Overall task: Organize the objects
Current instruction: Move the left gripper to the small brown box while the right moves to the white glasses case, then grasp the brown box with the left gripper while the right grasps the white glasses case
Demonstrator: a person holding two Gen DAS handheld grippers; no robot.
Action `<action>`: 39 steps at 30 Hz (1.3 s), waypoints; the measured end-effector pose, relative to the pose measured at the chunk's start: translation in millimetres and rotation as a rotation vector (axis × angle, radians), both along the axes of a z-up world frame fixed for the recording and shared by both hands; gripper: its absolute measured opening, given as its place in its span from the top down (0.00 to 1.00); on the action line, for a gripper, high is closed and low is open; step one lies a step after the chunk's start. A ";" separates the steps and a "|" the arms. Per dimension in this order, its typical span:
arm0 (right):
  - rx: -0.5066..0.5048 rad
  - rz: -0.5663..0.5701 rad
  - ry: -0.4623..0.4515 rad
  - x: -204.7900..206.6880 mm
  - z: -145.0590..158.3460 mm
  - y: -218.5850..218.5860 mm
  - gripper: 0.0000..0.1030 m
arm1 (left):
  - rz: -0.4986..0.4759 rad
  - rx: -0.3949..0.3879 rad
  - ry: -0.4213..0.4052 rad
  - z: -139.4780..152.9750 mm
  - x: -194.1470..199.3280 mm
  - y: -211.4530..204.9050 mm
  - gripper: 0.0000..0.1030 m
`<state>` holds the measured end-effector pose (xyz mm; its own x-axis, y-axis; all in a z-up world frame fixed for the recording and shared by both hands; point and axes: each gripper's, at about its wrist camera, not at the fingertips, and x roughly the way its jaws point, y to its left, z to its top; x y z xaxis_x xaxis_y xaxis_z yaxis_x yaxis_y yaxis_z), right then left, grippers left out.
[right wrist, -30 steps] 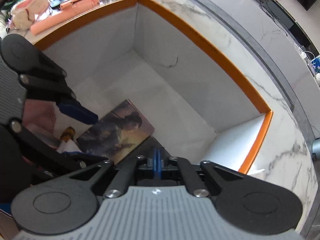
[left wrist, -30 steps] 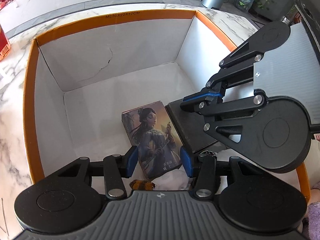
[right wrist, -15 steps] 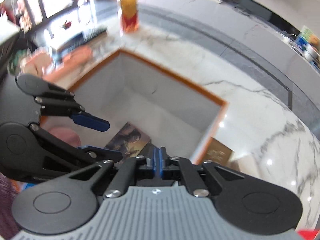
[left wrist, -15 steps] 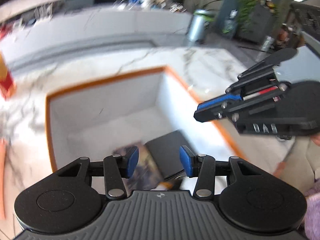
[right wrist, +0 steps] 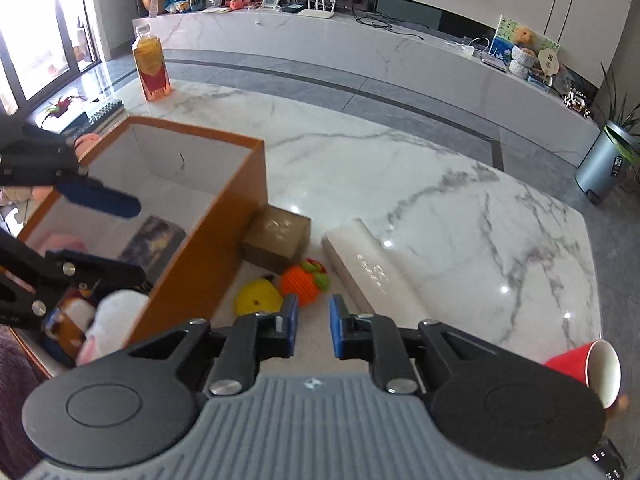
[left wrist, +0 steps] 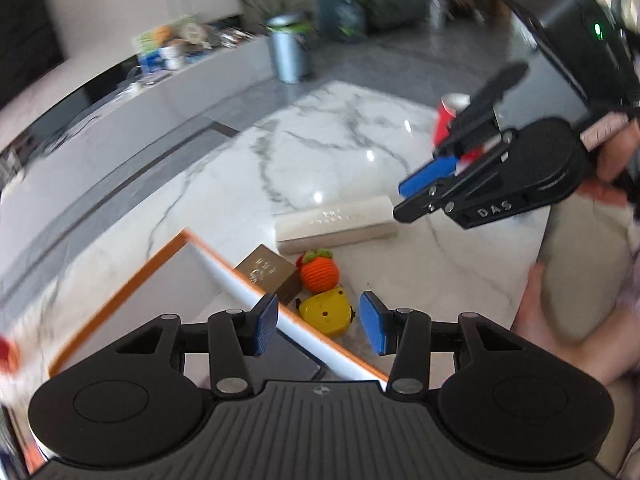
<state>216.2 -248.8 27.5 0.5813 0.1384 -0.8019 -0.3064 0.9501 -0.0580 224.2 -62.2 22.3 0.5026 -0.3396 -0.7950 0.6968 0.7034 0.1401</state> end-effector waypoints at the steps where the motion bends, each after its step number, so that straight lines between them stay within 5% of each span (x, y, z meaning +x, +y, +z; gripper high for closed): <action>1: -0.005 0.005 0.006 0.7 -5.1 -5.6 0.78 | -0.029 0.040 0.000 -4.5 5.7 -7.9 0.45; 5: -0.013 0.044 0.037 11.8 -25.5 -22.7 0.60 | -0.129 0.169 -0.025 -26.1 32.3 -31.8 0.35; 8: -0.013 0.056 0.070 27.0 -41.6 -33.1 0.57 | -0.196 0.256 -0.032 -40.2 51.8 -38.7 0.29; 13: -0.003 0.069 0.108 58.8 -62.5 -40.4 0.44 | -0.297 0.392 0.057 -66.7 88.8 -51.4 0.25; 18: -0.098 0.168 0.164 87.1 -79.8 -29.5 0.40 | -0.357 0.507 0.149 -92.6 119.2 -61.5 0.25; 20: -0.129 0.208 0.180 96.8 -83.7 -26.3 0.32 | -0.386 0.531 0.184 -98.8 125.9 -63.5 0.25; 27: -0.163 0.290 0.287 131.5 -99.1 -19.1 0.32 | -0.443 0.608 0.249 -119.7 142.6 -70.7 0.25; 39: -0.120 0.328 0.322 158.6 -106.3 -24.2 0.32 | -0.443 0.604 0.324 -134.7 157.4 -71.6 0.30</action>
<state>374.8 -273.0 -78.8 0.2416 0.1689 -0.9556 -0.6098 0.7924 -0.0141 381.6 -133.8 -112.4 0.1365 0.0812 -0.9873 0.9635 0.2208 0.1514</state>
